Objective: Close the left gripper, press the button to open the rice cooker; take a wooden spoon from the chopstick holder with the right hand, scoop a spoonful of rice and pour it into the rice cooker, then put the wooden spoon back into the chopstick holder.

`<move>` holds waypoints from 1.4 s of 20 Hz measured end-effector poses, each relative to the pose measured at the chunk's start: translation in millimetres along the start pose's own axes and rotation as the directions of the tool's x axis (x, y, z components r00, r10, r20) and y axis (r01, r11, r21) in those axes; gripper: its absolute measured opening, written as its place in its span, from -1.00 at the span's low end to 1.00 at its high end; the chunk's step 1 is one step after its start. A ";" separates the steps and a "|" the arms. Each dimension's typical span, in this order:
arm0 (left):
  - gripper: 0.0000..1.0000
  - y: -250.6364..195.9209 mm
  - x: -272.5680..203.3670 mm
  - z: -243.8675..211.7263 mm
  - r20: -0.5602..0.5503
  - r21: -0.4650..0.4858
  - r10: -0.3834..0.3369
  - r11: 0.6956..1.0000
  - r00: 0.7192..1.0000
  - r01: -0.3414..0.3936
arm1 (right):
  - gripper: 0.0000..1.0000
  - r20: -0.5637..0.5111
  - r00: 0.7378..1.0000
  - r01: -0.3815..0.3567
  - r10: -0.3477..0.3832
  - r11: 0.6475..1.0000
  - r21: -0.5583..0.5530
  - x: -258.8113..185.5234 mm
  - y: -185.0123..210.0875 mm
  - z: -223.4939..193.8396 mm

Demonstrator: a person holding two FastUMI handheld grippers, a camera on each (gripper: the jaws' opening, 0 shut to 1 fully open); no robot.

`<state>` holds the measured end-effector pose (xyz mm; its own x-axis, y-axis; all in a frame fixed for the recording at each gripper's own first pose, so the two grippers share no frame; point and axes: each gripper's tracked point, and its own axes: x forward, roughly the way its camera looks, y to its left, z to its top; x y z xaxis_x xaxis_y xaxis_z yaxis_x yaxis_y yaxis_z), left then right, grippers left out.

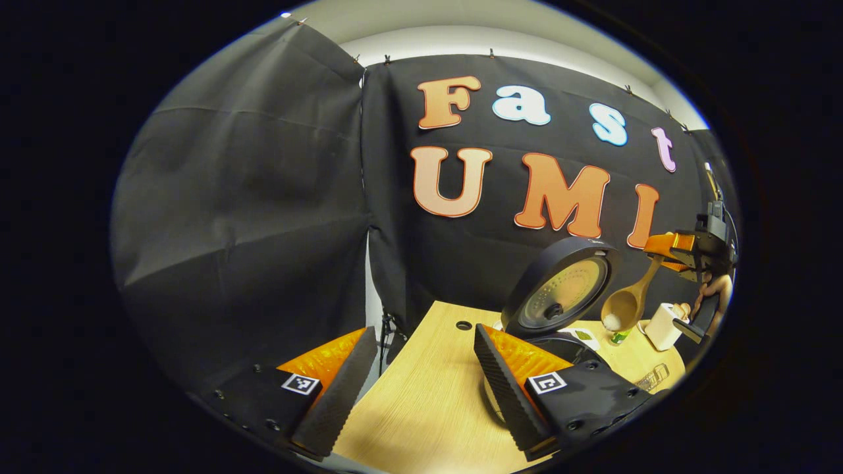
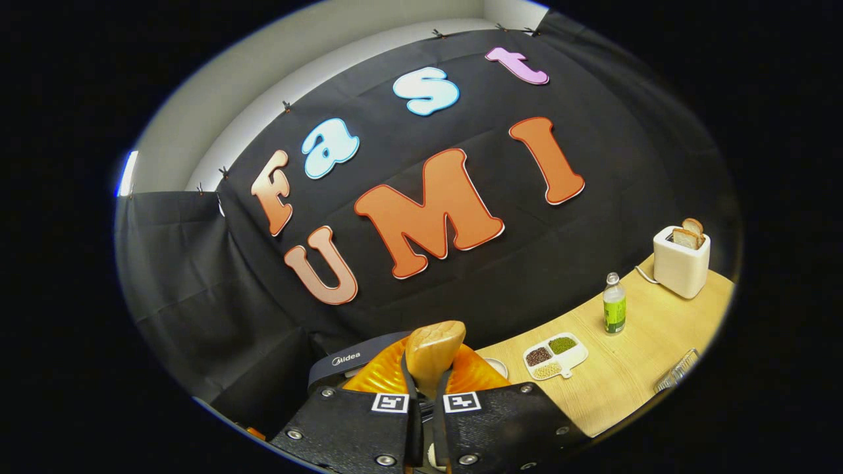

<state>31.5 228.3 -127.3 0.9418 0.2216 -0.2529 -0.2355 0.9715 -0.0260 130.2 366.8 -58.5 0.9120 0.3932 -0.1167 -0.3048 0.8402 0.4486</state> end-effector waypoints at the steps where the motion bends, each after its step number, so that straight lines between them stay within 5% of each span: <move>1: 0.99 0.3 0.1 0.0 -0.001 0.001 0.001 1.000 1.000 -0.001 | -0.89 -0.003 1.000 -0.002 0.002 1.000 -0.002 0.0 1.1 -1.4; 15: 0.99 -2.6 2.9 -1.7 -0.007 0.031 -0.002 1.000 1.000 0.002 | -0.89 -0.002 1.000 -0.024 0.024 0.987 -0.161 1.0 14.3 -11.3; 23: 0.94 -4.3 5.8 -0.9 -0.004 0.044 0.000 0.999 1.000 0.000 | -0.90 0.014 0.997 -0.064 0.076 0.916 -0.396 -0.1 33.2 -21.8; 28: 0.94 -6.3 3.8 -1.7 0.001 0.067 0.006 0.998 1.000 -0.006 | -0.90 -0.031 0.985 -0.160 0.167 0.851 -0.501 -6.1 51.3 -42.8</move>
<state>36.1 222.9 -129.8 0.9406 0.2278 -0.2518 -0.2250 0.9735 0.0404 97.3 423.5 -72.7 0.8394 0.5393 -0.0680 -0.5426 0.8389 -0.0438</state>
